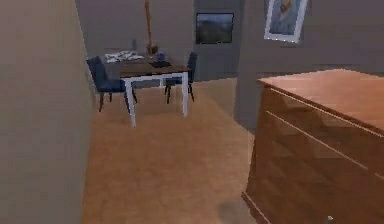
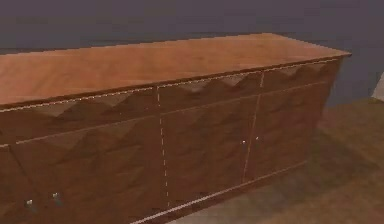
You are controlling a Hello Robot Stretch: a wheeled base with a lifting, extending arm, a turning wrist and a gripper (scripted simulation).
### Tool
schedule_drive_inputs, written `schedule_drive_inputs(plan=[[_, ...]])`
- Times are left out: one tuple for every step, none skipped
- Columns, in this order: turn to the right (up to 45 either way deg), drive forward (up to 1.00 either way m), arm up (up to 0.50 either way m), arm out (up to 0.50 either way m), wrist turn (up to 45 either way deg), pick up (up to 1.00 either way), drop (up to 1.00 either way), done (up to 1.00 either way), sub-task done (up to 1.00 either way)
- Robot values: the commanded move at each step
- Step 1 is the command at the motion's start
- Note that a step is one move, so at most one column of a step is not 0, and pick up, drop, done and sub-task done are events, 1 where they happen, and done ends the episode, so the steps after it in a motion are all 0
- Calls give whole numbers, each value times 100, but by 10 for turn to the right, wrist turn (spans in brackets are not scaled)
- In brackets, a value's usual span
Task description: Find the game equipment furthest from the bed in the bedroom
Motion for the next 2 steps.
schedule_drive_inputs(plan=[[-150, 0, 0, 0, 0, 0, 0, 0, 0], [0, 100, 0, 0, 0, 0, 0, 0, 0]])
